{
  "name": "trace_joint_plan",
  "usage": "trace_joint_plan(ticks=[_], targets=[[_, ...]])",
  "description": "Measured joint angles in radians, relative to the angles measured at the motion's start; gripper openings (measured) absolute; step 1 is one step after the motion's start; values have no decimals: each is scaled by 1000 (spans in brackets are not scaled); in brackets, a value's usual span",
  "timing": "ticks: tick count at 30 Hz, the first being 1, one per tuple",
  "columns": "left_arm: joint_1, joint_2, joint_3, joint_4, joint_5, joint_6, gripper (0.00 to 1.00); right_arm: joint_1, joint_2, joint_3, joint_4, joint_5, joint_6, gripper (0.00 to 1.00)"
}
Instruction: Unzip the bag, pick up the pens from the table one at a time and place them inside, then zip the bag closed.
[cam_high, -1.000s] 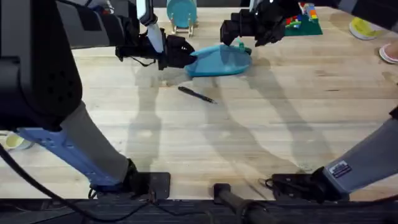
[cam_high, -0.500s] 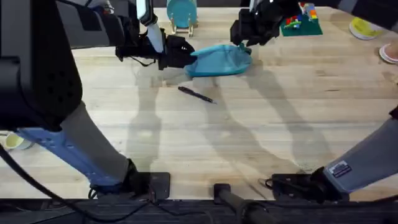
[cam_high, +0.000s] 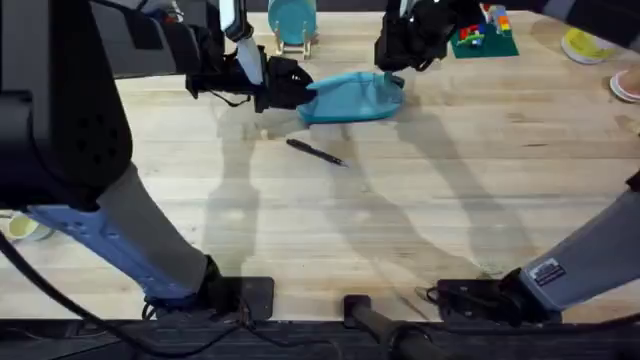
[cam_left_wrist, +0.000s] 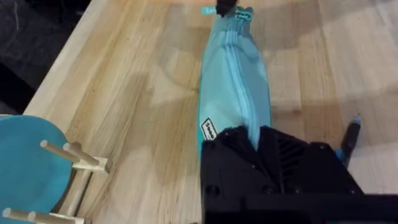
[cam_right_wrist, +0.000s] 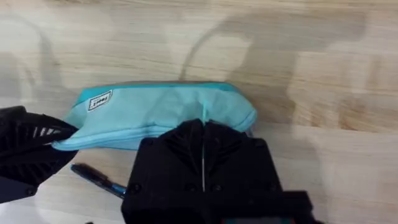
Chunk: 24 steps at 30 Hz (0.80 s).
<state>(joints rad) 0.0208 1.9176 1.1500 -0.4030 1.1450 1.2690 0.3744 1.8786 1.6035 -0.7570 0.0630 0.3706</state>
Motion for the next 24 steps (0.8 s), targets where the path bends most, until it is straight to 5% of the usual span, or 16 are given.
trace_joint_plan(ticks=[10,24], targets=[[0,0,0,0,0,0,42,13,0,0,34,-36,-20,31],[0,0,0,0,0,0,42,145,0,0,131,-45,-53,32]])
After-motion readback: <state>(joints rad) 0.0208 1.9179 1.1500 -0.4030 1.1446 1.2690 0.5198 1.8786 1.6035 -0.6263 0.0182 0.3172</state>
